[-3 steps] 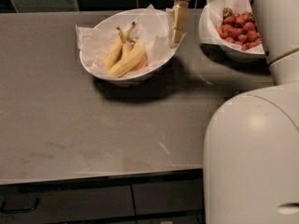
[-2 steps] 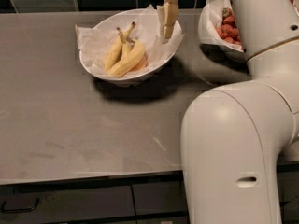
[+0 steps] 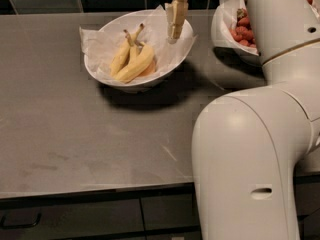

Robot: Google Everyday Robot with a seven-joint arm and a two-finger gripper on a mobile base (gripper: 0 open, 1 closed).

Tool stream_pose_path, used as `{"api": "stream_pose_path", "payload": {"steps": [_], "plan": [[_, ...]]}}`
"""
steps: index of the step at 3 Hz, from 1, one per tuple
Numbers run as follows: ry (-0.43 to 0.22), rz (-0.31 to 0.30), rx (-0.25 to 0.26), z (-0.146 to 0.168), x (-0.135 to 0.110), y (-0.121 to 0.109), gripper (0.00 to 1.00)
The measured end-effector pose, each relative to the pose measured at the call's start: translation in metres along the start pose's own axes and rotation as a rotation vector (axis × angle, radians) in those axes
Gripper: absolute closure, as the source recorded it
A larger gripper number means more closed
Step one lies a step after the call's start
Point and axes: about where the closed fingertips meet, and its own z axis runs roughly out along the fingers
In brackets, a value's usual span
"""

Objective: Pick banana from white bowl

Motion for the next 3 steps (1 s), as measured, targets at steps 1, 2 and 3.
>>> {"api": "stream_pose_path", "payload": {"steps": [1,2,3], "plan": [[-0.019,0.0,0.007,0.013,0.001,-0.005,0.0],[-0.038,0.003,-0.008,0.027,0.004,-0.002,0.0],[-0.062,0.004,-0.048,0.038,0.004,0.007,0.0]]}}
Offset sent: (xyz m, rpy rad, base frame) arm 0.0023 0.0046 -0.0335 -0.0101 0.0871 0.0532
